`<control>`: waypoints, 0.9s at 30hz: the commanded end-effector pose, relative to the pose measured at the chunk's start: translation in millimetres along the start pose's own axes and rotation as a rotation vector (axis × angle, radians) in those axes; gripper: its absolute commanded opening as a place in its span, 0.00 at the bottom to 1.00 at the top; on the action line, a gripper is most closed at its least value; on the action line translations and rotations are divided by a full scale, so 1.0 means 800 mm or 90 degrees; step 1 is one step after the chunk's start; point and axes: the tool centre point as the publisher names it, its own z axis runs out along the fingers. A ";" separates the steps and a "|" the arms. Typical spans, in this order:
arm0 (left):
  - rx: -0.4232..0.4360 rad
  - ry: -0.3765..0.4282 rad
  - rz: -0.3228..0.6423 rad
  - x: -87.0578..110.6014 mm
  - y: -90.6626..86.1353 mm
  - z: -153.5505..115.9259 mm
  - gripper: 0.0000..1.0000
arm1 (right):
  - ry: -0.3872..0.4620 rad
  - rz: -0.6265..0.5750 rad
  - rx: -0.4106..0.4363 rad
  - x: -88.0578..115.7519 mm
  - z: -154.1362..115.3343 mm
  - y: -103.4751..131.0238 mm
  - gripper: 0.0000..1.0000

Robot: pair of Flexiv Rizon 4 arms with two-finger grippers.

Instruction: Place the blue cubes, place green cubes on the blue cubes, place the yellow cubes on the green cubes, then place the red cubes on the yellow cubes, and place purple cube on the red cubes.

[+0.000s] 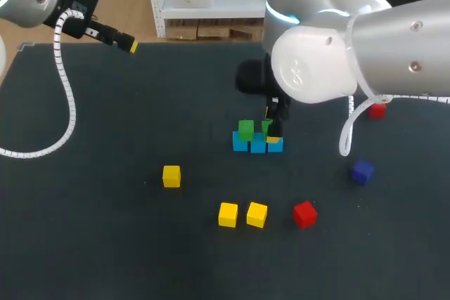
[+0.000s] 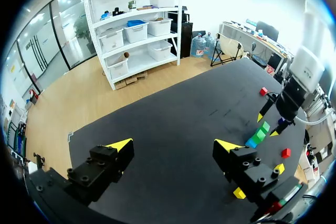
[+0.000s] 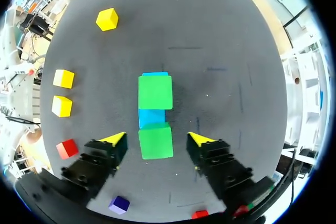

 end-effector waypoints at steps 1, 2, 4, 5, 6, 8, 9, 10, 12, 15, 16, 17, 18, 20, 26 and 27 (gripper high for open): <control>0.002 -0.002 0.001 0.001 0.001 0.000 1.00 | -0.021 0.009 0.022 0.017 -0.013 0.017 1.00; 0.002 -0.002 0.001 0.001 0.001 0.000 1.00 | -0.023 0.010 0.023 0.020 -0.016 0.019 1.00; 0.002 -0.002 0.001 0.001 0.001 0.000 1.00 | -0.027 0.014 0.028 0.025 -0.021 0.023 1.00; 0.002 -0.002 0.001 0.001 0.001 0.000 1.00 | -0.030 0.016 0.031 0.027 -0.024 0.026 1.00; 0.002 -0.002 0.001 0.001 0.001 0.000 1.00 | -0.033 0.017 0.032 0.028 -0.027 0.029 1.00; 0.002 -0.002 0.001 0.001 0.001 0.000 1.00 | -0.037 0.016 0.034 0.029 -0.031 0.035 1.00; 0.002 -0.002 0.001 0.001 0.001 0.000 1.00 | -0.038 0.015 0.034 0.029 -0.033 0.038 1.00; 0.002 -0.002 0.001 0.001 0.001 0.000 1.00 | -0.038 0.015 0.035 0.029 -0.033 0.039 1.00; 0.002 -0.002 0.001 0.001 0.001 0.000 1.00 | -0.040 0.011 0.040 0.029 -0.037 0.046 1.00; 0.002 -0.002 0.001 0.001 0.001 0.000 1.00 | -0.041 0.007 0.041 0.027 -0.042 0.057 1.00; 0.002 -0.002 0.001 0.001 0.001 0.000 1.00 | -0.041 0.006 0.042 0.027 -0.043 0.061 1.00; 0.002 -0.002 0.001 0.001 0.001 0.000 1.00 | -0.041 0.005 0.042 0.027 -0.044 0.066 1.00; 0.002 -0.002 0.001 0.001 0.001 0.000 1.00 | -0.041 0.003 0.041 0.026 -0.045 0.069 1.00; 0.002 -0.002 0.001 0.001 0.001 0.000 1.00 | -0.042 0.002 0.040 0.027 -0.047 0.077 1.00; 0.002 -0.002 0.001 0.001 0.001 0.000 1.00 | -0.040 -0.009 0.047 0.030 -0.052 0.106 1.00; 0.002 -0.002 0.001 0.001 0.001 0.000 1.00 | -0.040 -0.009 0.048 0.031 -0.054 0.110 1.00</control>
